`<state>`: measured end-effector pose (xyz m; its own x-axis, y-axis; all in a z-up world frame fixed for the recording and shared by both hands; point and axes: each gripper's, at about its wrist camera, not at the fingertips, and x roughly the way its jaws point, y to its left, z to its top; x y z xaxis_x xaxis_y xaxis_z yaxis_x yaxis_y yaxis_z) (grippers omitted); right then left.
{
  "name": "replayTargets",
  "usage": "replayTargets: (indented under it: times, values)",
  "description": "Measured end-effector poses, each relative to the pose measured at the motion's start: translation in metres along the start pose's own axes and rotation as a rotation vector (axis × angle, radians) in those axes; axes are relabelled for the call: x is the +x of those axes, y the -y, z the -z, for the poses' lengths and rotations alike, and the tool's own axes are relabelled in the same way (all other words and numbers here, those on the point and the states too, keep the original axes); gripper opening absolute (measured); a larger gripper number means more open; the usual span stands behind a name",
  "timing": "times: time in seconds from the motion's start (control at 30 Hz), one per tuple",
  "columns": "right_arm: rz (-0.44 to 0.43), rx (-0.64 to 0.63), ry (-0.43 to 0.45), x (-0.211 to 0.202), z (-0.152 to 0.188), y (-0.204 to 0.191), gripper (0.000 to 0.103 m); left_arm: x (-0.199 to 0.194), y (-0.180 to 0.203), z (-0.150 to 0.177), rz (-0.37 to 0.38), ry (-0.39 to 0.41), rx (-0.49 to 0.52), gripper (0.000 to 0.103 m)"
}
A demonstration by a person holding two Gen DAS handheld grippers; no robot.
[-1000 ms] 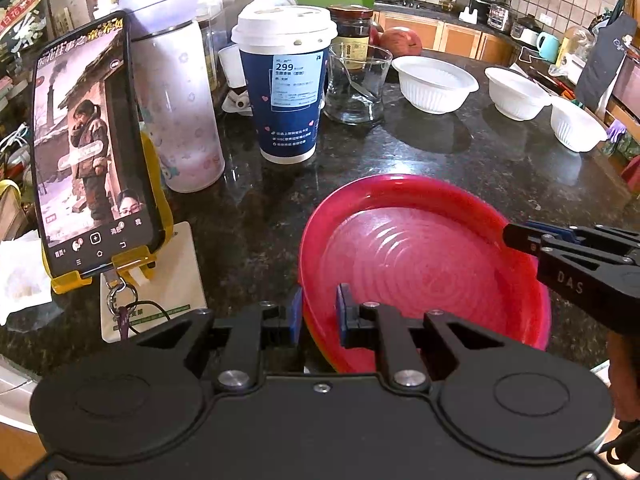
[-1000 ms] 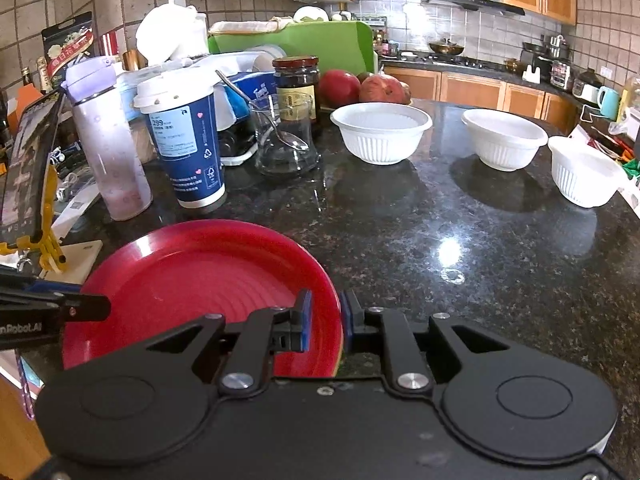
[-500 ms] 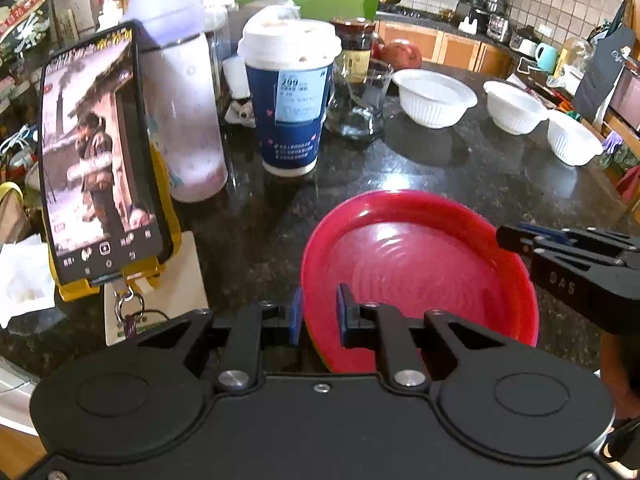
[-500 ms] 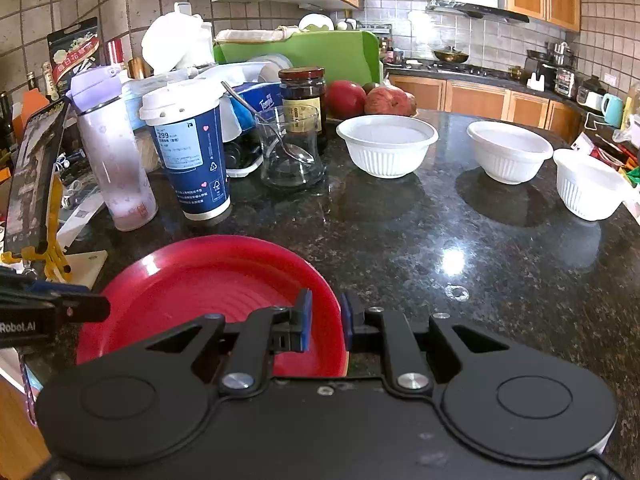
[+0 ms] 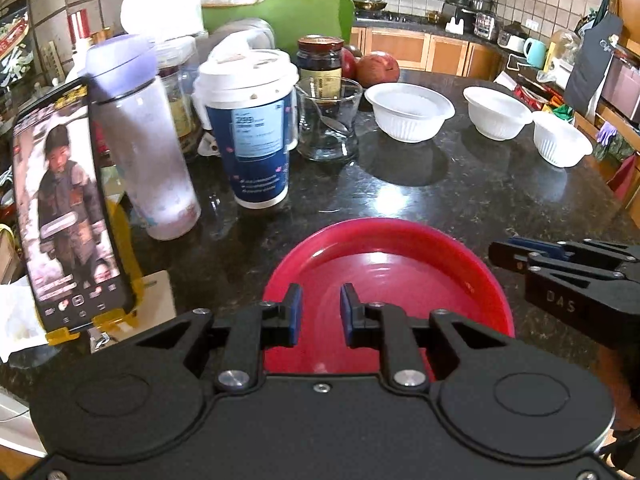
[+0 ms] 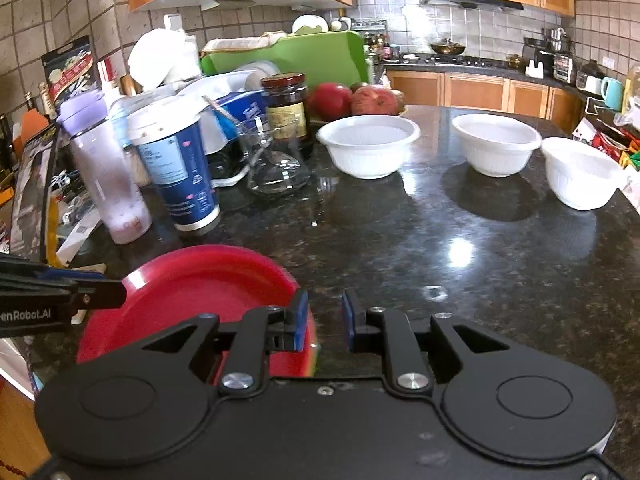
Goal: Organize plates and bowls
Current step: 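Lower the pink and orange plate stack onto the counter with the left tool, then grasp a white bowl rim with the right tool and lift it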
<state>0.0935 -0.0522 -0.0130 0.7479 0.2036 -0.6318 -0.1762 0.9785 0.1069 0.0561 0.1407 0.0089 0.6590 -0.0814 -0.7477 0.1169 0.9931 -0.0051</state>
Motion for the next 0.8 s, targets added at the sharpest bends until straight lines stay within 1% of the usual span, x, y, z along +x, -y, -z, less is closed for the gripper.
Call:
replayTargets:
  times: [0.1,0.2,0.37,0.5,0.63,0.8]
  values:
    - [0.008,0.01,0.006,-0.004,-0.003,0.022,0.022,0.007,0.014,-0.006,-0.004,-0.029,0.003,0.032]
    - [0.014,0.028,0.003,-0.007,-0.007,0.048,0.023,0.014,0.031,-0.013,-0.003,-0.049,0.007,0.032]
    - [0.06,0.047,0.014,-0.015,-0.015,0.104,0.023,0.024,0.071,-0.03,-0.002,-0.066,0.025,0.032]
    - [0.096,0.05,0.036,-0.023,-0.024,0.153,0.024,0.03,0.107,-0.046,-0.009,-0.05,0.048,0.032]
    - [0.129,0.048,0.066,-0.03,-0.035,0.2,0.024,0.04,0.147,-0.063,0.0,-0.03,0.067,0.032]
    - [0.153,0.041,0.099,-0.03,-0.051,0.25,0.024,0.052,0.19,-0.084,0.007,0.004,0.09,0.033]
